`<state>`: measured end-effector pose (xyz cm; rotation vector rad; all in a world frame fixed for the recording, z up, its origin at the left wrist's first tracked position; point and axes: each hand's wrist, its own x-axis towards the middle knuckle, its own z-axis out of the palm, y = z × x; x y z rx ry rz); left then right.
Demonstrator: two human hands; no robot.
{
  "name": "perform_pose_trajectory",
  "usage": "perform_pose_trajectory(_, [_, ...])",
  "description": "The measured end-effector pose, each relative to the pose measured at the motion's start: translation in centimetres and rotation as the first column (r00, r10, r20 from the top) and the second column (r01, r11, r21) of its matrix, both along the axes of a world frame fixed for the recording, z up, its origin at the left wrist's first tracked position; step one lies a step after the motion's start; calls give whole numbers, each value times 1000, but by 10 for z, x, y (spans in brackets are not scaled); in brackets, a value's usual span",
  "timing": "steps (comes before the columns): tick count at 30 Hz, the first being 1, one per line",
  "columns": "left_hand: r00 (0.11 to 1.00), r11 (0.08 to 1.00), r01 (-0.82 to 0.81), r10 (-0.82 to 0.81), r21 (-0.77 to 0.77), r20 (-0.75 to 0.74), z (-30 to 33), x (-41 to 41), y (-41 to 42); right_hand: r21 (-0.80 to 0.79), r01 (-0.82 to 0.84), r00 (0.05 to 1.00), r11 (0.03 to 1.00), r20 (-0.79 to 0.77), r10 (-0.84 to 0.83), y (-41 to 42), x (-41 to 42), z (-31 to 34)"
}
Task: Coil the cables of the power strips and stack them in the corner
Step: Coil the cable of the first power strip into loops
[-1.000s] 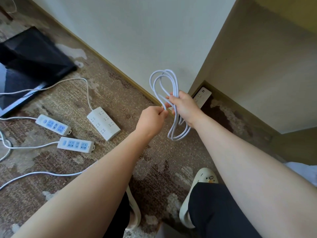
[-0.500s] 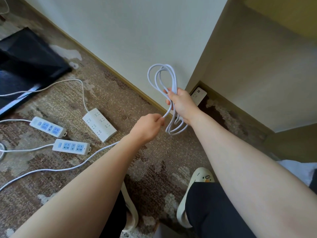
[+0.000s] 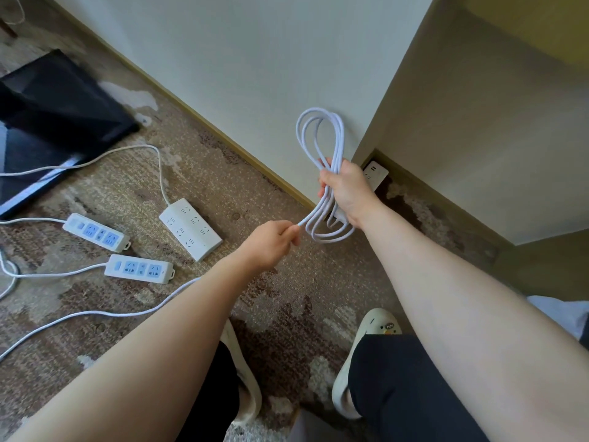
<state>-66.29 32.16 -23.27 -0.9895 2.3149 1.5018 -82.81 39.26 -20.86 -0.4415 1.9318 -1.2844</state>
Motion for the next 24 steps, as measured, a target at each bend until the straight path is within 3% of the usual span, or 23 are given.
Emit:
perform_pose_trajectory(4, [996,998,61,-61,8,72,-7,40,-22,14,21,1000,1000,-13,-21,3,-12,0])
perform_pose_trajectory(9, [995,993,-5,17,-114,99,-13,81,-57,-9,67,997,998,36,-67,0,-9,-2])
perform_pose_trajectory(13, [943,952,285,-258,-110,212,-17,69,-22,-133,74,985,988,166,-52,-12,3,0])
perform_pose_trajectory(16, [902,882,421,-382,-211,202,-22,47,14,-112,13,987,994,160,5,-15,12,-1])
perform_pose_trajectory(19, [907,880,411,-366,-239,210,-28,44,22,-68,-1,998,998,69,6,-11,10,-4])
perform_pose_trajectory(24, [961,965,242,-224,-99,162,-32,68,-14,-46,64,998,997,-24,-65,-1,-9,-5])
